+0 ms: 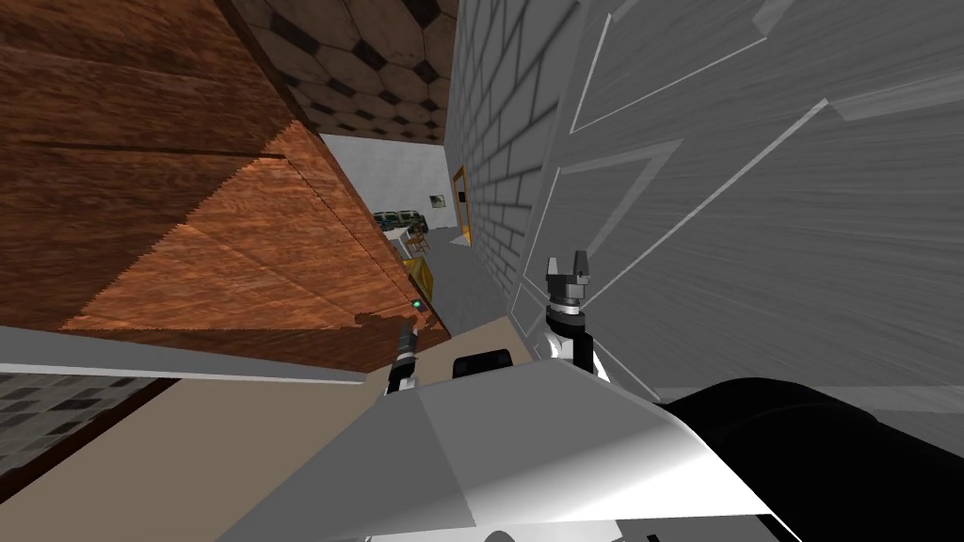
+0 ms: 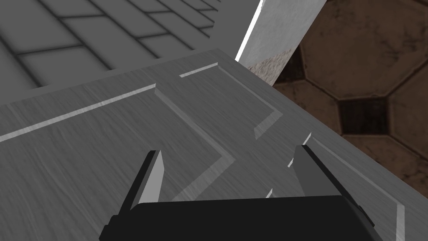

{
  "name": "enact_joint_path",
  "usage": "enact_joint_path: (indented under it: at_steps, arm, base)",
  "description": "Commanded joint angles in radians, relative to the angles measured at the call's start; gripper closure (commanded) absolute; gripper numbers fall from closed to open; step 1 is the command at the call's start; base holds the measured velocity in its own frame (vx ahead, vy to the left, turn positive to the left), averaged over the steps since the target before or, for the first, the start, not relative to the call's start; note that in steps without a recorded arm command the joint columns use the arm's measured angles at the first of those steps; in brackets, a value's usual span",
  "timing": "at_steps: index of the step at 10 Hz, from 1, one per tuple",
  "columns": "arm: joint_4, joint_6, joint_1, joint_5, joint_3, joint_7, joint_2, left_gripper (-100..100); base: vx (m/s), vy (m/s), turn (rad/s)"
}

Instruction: Pull the door open

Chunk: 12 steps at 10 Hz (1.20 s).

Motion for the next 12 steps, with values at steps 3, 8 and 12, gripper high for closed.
enact_joint_path:
  at_steps: [3, 8, 12]
  arm:
    - [0.014, -0.007, -0.003, 0.004, 0.007, 0.002, 0.004, -100]
    - [0.056, -0.028, -0.011, 0.018, 0.031, 0.008, 0.017, -100]
    - [0.064, -0.032, -0.009, 0.020, 0.033, 0.009, 0.017, 100]
  base:
    - [0.102, 0.021, -0.036]
    - [0.195, 0.044, -0.065]
    - [0.094, 0.019, -0.015]
